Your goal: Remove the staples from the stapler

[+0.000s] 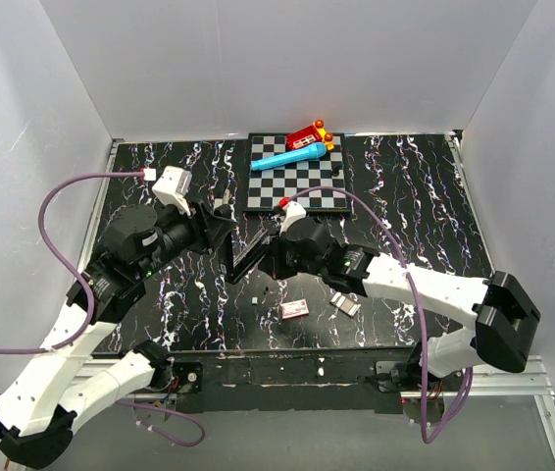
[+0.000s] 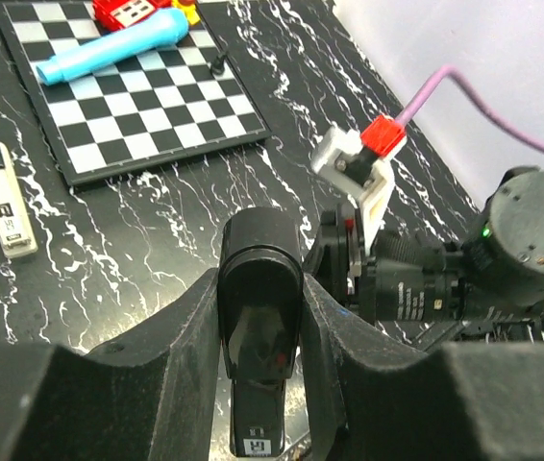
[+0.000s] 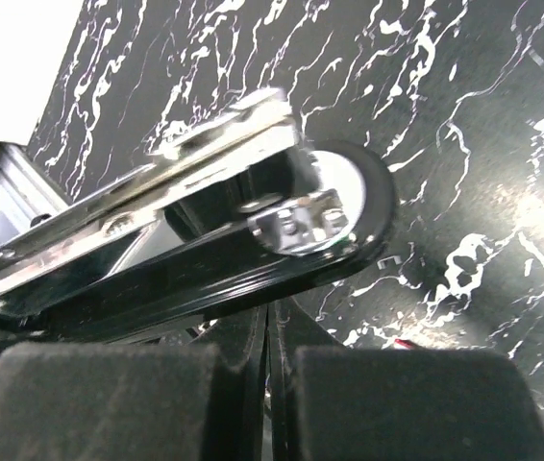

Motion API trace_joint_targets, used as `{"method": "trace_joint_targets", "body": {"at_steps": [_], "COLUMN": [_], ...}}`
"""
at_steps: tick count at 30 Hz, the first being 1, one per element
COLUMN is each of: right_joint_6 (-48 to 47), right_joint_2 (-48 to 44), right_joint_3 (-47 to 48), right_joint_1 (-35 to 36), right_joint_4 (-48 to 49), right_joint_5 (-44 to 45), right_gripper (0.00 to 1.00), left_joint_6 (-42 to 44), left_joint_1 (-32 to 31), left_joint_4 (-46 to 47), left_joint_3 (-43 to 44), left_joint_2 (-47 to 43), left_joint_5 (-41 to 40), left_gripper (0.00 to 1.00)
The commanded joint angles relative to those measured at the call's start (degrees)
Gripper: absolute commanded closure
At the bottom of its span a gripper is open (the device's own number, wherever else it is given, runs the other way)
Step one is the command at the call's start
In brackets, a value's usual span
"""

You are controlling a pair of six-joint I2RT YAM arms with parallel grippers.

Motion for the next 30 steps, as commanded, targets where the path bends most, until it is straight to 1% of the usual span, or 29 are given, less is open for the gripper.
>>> {"method": "trace_joint_targets", "body": {"at_steps": [1, 7, 11, 17, 22, 27, 30], "right_joint_6": [-5.3, -7.7, -8.3, -12.6, -18.9, -25.4, -28.6], "right_joint_2": [-2.8, -3.7, -4.6, -7.0, -12.0, -17.1, -19.9], "right_joint_3": [4.4, 5.8, 5.7, 5.8, 5.1, 5.1, 5.6], "right_joint_1": [-0.6, -0.6, -0.6, -0.7, -1.4, -2.7, -5.0], "right_joint_4": [-0.5, -1.6, -1.9, -4.7, -7.2, -12.7, -16.0], "right_joint_5": [4.8, 5.7, 5.7, 5.5, 0.6, -4.5, -12.4], "right_gripper": [0.99, 0.99, 0.99, 0.99, 0.99, 0.99, 0.99], "left_joint_6": [-1.7, -1.5, -1.4, -0.9, 1.1, 3.0, 4.5], "left_joint_1": [0.0, 0.0, 0.0, 0.0, 0.0, 0.0, 0.0], "left_joint_4": [1.0, 0.9, 1.5, 2.9, 4.9, 7.3, 9.2], "left_joint_3": [0.6, 0.3, -0.2, -0.9, -1.3, -2.1, -2.6], "left_joint_2": [0.3, 1.7, 1.7, 1.5, 1.3, 0.6, 0.1], "left_joint_5": [6.2, 8.4, 8.5, 10.9, 16.2, 21.8, 25.5], "left_gripper": [1.0, 1.0, 1.0, 1.0, 1.0, 1.0, 1.0]}}
